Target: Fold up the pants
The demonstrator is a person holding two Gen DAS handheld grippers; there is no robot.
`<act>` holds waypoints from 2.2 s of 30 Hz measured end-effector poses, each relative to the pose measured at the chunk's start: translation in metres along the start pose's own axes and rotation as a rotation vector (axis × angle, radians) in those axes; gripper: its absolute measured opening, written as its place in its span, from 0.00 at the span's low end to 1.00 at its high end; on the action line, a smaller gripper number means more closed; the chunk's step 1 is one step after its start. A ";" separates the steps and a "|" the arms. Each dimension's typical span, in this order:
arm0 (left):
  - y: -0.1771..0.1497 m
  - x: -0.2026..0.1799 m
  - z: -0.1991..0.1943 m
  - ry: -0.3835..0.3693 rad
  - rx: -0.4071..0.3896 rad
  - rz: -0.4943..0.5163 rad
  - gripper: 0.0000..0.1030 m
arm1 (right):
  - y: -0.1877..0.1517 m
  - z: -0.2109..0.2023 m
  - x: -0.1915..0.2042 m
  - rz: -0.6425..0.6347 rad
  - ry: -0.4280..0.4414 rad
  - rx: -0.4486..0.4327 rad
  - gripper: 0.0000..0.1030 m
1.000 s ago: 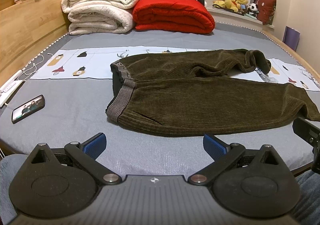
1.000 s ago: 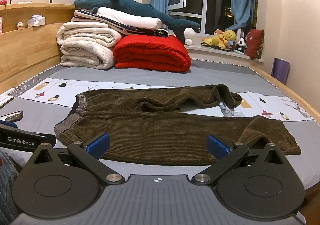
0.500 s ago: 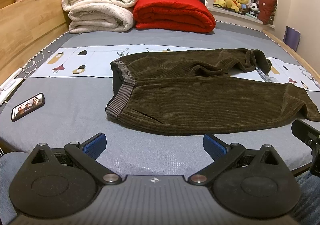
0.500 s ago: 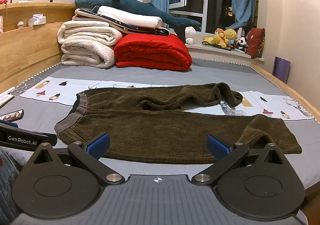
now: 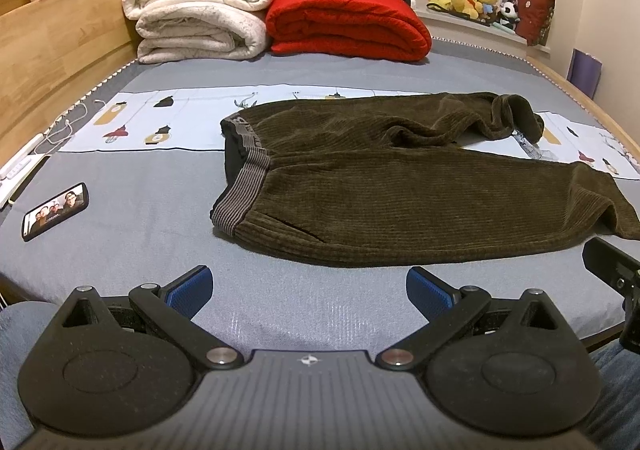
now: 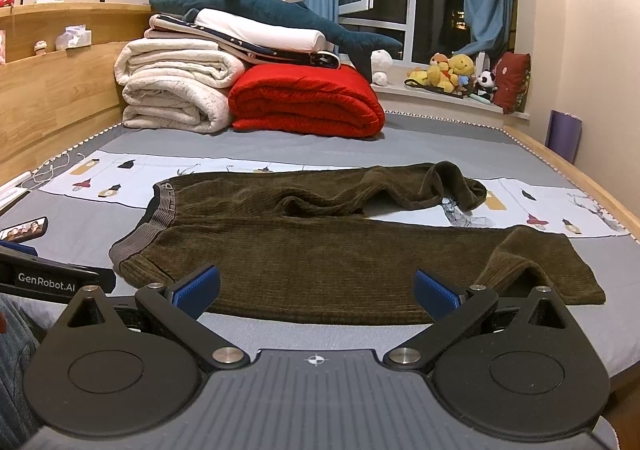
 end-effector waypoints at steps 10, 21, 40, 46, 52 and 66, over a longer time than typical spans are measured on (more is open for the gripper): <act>-0.002 0.003 0.009 0.000 0.016 -0.005 1.00 | -0.003 0.006 0.000 -0.004 0.004 0.020 0.99; 0.013 0.086 0.087 0.119 0.048 -0.109 1.00 | -0.020 0.054 -0.007 0.085 0.034 0.114 0.99; 0.039 0.096 0.263 0.058 0.310 -0.202 0.98 | -0.021 0.176 -0.090 0.235 0.026 0.194 0.99; 0.041 0.091 0.272 0.091 0.318 -0.231 0.93 | -0.018 0.210 -0.124 0.561 0.084 0.212 0.99; 0.046 0.102 0.258 0.162 0.254 -0.286 0.59 | -0.016 0.217 -0.138 0.664 0.055 0.185 0.99; 0.046 0.120 0.226 0.133 0.181 -0.210 0.27 | -0.022 0.220 -0.139 0.633 0.004 0.217 0.99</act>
Point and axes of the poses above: each gripper's, at about its wrist camera, not at the fingertips, and z roughly the way its jaws point, x to its left, y to its top, the point moved 8 cm from there along z, roughly the way its jaws point, and after that the axes turned 1 degree about z, right-handed, at the moved point
